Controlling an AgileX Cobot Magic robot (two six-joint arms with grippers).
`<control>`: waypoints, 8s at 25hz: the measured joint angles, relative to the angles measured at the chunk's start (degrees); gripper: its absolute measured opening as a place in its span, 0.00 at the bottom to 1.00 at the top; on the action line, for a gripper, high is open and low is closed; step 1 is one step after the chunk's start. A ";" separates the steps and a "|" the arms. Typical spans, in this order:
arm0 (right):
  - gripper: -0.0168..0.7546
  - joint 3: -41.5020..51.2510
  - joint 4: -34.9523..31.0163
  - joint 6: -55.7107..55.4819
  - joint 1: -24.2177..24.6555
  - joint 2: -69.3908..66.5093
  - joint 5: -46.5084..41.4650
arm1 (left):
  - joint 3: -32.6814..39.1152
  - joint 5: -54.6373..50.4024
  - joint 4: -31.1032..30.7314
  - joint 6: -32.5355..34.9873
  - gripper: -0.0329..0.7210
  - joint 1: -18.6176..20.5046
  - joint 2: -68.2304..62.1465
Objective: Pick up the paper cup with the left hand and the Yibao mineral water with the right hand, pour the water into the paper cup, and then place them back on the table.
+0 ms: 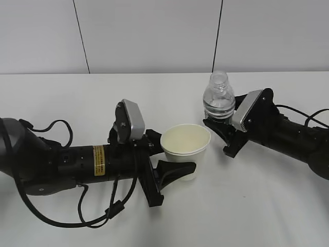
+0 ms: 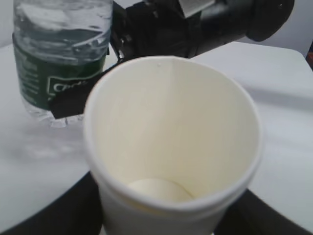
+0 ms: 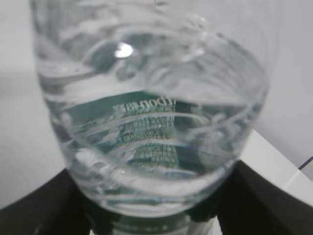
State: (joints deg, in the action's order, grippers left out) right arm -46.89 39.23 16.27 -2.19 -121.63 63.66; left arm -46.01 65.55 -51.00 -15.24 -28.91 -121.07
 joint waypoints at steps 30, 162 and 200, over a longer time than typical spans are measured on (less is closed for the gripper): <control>0.64 -2.34 0.00 23.63 0.00 0.00 -0.05 | -2.22 -3.45 4.57 0.43 0.61 -1.81 -0.18; 0.64 -3.83 -0.32 59.26 0.00 1.69 -0.18 | -2.39 -4.93 2.76 0.43 0.61 -1.81 -2.14; 0.64 -3.83 -0.32 60.90 0.00 1.69 -0.07 | -2.39 -5.47 2.76 0.43 0.60 -1.81 -2.14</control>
State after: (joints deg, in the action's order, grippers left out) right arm -50.72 38.91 77.17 -2.19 -119.94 63.59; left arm -48.39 60.08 -48.24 -14.81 -30.72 -123.21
